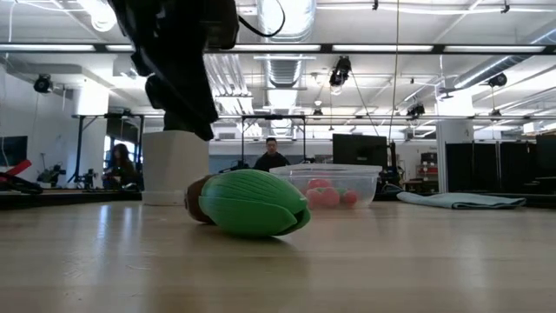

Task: Pick and placing Produce into tupperware
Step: Put the kiwi into the transparent bin

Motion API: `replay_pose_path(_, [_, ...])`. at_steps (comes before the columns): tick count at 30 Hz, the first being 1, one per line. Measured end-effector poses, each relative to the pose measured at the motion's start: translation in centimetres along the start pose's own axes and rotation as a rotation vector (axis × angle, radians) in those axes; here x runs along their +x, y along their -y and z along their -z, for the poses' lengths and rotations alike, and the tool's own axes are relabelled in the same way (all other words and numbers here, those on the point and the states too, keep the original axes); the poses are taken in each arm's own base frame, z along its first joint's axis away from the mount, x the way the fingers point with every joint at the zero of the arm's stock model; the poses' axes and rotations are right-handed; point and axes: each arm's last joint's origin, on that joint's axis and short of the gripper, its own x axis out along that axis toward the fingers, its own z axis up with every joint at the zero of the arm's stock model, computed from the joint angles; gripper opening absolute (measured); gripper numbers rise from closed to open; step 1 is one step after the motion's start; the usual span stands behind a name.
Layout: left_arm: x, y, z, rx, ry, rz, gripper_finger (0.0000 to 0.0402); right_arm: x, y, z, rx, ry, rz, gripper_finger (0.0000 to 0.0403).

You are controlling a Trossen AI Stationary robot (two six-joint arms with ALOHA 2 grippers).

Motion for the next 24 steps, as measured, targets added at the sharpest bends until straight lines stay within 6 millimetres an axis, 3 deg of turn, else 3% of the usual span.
replay_pose_path(9, [0.8, -0.1, 0.0, -0.073, 0.039, -0.085, 0.0257, 0.0, 0.5, 1.4, -0.026, -0.172, -0.012, 0.0233])
replay_pose_path(18, [3.6, 0.5, 0.8, -0.06, -0.061, -0.037, 0.0257, 0.0, 0.7, 1.7, -0.077, -0.18, -0.011, 0.0233])
replay_pose_path(24, [4.1, 0.6, 0.8, -0.055, -0.07, -0.054, 0.0257, -0.3, 1.1, 2.0, -0.087, -0.178, -0.012, 0.0233])
